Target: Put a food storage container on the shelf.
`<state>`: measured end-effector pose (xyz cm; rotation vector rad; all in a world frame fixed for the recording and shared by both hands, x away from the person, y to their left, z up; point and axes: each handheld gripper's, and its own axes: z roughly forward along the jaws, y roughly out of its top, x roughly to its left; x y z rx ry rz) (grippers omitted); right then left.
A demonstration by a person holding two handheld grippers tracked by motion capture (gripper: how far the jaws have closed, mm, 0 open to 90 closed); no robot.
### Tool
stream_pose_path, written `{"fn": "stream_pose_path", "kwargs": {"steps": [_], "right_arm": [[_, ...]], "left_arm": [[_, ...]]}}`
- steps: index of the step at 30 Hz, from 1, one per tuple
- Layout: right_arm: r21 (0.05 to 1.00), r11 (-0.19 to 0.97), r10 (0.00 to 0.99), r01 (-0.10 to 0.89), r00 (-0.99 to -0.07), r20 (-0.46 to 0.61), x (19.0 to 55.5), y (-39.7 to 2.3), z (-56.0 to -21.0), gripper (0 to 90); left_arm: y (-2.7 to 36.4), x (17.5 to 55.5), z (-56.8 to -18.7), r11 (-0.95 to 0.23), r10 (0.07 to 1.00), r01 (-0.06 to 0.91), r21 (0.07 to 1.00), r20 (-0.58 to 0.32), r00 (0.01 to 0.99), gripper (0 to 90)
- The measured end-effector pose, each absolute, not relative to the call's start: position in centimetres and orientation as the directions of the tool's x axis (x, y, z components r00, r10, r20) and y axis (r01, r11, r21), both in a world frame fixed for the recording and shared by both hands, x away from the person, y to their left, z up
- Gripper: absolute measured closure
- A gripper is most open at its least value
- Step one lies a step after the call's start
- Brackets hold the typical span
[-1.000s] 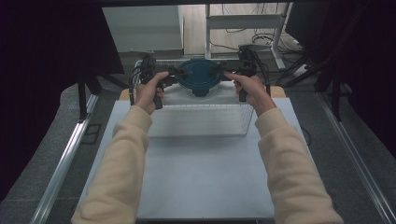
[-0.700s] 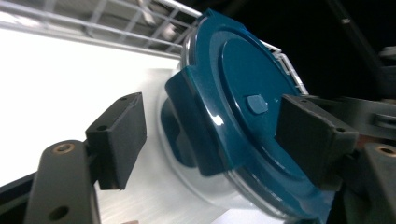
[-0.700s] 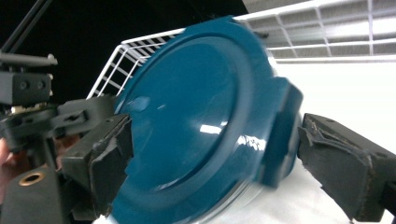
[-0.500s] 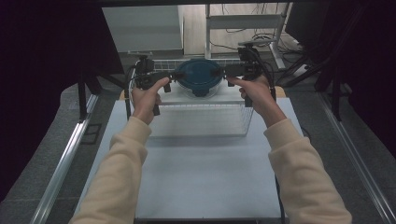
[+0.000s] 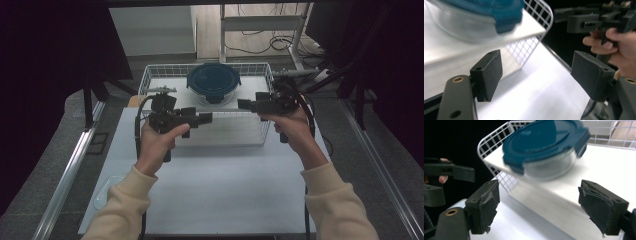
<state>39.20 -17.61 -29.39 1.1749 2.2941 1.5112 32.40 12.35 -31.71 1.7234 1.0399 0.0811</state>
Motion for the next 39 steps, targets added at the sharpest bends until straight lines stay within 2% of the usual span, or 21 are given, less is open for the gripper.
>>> {"fn": "stream_pose_path", "kwargs": {"steps": [6,15,21,29,32,39], "right_arm": [[0.851,0.196,0.66,0.487,-0.708,0.252,36.1,-19.3,-31.6,20.2],[0.845,0.19,0.681,0.5,-0.687,0.253,33.2,-21.1,-35.8,22.9],[0.827,0.228,0.678,0.513,-0.693,0.244,31.2,-21.1,-38.2,24.4],[0.812,0.222,0.675,0.54,-0.686,0.271,28.8,-21.1,-41.2,26.2],[0.793,0.254,0.683,0.554,-0.683,0.258,28.3,-21.1,-42.6,26.1],[0.78,0.259,0.695,0.57,-0.67,0.259,26.8,-21.8,-44.6,26.3]], "left_arm": [[12.4,29.4,-34.4,-0.103,0.684,0.578,0.81,-0.364,0.632,24.9],[13.4,25.4,-38.1,-0.125,0.683,0.58,0.805,-0.354,0.639,24.9],[13.7,23.3,-40.2,-0.156,0.691,0.595,0.788,-0.343,0.636,24.9],[14.1,21.4,-42.7,-0.188,0.693,0.623,0.759,-0.347,0.632,25.3],[14.2,21.0,-43.6,-0.215,0.71,0.634,0.743,-0.327,0.624,25.3],[14.9,20.7,-45.1,-0.211,0.732,0.655,0.726,-0.326,0.598,25.7]]}}
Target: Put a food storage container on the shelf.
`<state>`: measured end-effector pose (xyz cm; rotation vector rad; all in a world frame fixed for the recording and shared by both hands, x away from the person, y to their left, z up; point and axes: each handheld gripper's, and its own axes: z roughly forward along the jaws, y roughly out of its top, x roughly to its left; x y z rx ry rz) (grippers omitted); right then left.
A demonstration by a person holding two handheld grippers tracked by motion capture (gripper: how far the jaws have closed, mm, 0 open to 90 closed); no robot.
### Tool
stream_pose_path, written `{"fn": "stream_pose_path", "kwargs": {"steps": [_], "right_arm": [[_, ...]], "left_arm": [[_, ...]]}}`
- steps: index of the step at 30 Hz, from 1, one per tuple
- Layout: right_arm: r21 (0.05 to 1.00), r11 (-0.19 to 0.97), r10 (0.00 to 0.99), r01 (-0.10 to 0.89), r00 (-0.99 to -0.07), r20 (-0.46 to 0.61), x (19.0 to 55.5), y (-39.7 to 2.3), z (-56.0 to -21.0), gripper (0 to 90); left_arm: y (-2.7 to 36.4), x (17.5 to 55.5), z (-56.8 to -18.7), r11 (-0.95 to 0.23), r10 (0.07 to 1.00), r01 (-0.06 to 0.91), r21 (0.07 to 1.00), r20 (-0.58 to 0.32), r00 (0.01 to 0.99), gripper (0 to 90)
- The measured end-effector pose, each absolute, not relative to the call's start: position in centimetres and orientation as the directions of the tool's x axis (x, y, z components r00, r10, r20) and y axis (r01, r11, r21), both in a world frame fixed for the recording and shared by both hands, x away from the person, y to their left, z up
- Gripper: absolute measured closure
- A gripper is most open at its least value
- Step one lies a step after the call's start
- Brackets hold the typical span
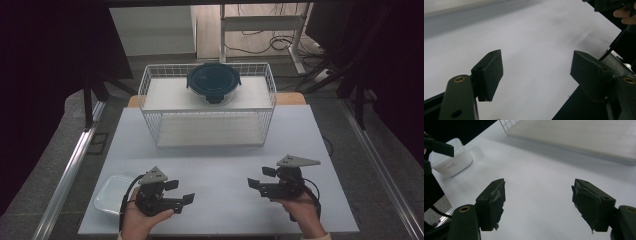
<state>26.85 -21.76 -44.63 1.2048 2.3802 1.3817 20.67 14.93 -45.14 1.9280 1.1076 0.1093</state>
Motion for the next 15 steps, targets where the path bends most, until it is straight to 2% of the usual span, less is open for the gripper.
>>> {"fn": "stream_pose_path", "kwargs": {"steps": [15], "right_arm": [[0.768,0.299,0.703,0.567,-0.675,0.225,26.5,-22.4,-45.4,25.8]], "left_arm": [[15.2,21.0,-46.5,-0.21,0.785,0.674,0.708,-0.289,0.548,26.6]]}}
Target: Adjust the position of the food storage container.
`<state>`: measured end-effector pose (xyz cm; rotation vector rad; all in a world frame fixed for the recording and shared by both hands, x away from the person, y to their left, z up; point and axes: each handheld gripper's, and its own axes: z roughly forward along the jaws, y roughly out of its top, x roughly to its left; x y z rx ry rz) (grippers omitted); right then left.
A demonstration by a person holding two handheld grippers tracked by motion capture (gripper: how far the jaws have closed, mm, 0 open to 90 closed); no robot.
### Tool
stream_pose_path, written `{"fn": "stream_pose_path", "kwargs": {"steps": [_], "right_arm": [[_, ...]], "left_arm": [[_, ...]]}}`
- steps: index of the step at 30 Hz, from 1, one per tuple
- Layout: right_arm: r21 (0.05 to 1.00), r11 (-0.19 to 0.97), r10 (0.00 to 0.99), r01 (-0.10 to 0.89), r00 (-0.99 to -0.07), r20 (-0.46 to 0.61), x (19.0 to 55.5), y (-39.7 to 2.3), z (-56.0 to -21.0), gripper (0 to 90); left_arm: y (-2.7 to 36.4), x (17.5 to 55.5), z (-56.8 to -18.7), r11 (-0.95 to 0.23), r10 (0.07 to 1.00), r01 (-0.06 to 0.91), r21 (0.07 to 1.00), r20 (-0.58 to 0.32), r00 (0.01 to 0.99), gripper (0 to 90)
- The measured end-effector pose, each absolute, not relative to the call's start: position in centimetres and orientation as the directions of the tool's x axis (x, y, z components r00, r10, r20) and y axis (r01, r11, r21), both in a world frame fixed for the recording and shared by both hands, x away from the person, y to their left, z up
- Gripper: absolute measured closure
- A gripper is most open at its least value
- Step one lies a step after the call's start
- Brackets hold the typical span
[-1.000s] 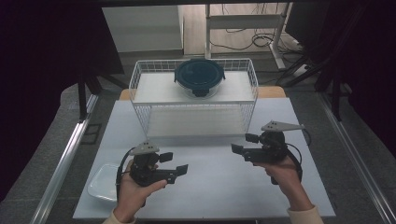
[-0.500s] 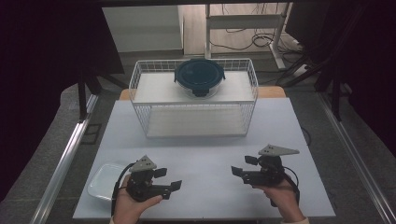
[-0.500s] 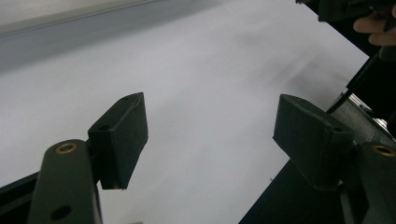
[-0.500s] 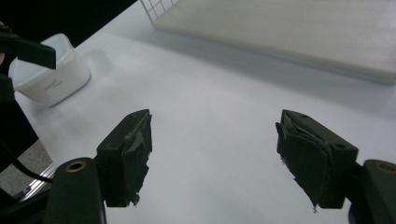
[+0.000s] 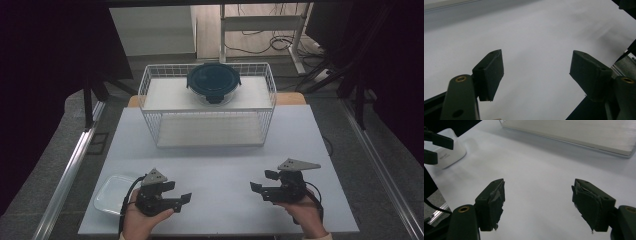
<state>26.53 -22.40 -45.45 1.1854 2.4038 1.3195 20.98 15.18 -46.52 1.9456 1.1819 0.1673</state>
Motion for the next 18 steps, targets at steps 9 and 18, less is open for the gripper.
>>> {"fn": "stream_pose_path", "kwargs": {"steps": [9,18], "right_arm": [[0.774,0.288,0.713,0.563,-0.666,0.219,26.8,-23.0,-45.1,25.5],[0.751,0.31,0.708,0.584,-0.669,0.227,27.5,-22.2,-45.5,23.2]], "left_arm": [[15.9,20.4,-45.6,-0.207,0.792,0.661,0.721,-0.273,0.546,25.5],[20.2,18.8,-43.2,-0.141,0.841,0.662,0.736,-0.264,0.473,25.9]]}}
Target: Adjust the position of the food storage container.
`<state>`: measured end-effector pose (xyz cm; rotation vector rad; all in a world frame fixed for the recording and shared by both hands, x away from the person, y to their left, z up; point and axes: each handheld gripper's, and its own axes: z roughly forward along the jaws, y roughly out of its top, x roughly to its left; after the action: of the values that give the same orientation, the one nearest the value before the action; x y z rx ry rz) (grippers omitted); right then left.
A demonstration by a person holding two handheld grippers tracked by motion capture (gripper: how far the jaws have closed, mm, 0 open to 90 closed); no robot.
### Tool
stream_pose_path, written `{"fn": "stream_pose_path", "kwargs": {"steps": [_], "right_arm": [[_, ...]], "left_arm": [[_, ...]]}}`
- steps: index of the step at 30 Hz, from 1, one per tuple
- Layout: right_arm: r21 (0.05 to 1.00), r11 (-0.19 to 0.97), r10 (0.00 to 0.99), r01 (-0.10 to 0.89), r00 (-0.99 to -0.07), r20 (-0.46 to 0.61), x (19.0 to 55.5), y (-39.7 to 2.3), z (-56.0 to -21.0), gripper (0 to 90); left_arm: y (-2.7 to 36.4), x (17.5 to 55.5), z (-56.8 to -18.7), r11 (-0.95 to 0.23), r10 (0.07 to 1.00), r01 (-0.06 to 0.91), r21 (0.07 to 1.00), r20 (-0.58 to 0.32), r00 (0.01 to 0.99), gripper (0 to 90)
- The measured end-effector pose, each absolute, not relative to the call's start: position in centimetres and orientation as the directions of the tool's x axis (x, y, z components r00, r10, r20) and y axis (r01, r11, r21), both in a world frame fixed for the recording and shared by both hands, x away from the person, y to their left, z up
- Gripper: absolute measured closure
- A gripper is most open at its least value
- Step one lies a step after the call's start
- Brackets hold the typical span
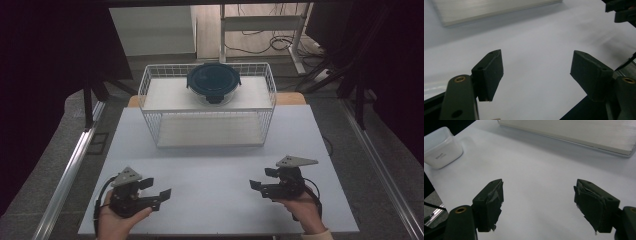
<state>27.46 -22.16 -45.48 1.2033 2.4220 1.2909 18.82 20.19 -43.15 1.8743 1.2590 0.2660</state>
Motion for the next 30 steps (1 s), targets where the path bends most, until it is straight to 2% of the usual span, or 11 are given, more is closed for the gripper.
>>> {"fn": "stream_pose_path", "kwargs": {"steps": [9,18,20,30], "right_arm": [[0.753,0.305,0.703,0.583,-0.671,0.235,27.5,-22.3,-45.5,22.9],[0.757,0.289,0.701,0.586,-0.668,0.249,27.3,-22.7,-45.4,22.8],[0.759,0.286,0.699,0.585,-0.669,0.252,27.3,-22.7,-45.4,22.8],[0.752,0.296,0.707,0.59,-0.664,0.243,27.4,-22.6,-45.6,22.7]], "left_arm": [[25.2,17.2,-41.4,-0.08,0.893,0.668,0.74,-0.244,0.377,31.1],[27.6,17.0,-42.8,-0.068,0.923,0.714,0.696,-0.227,0.31,39.0],[28.1,17.1,-43.0,-0.069,0.929,0.723,0.687,-0.22,0.297,44.0],[31.0,15.6,-45.2,-0.086,0.94,0.787,0.611,-0.212,0.268,82.6]]}}
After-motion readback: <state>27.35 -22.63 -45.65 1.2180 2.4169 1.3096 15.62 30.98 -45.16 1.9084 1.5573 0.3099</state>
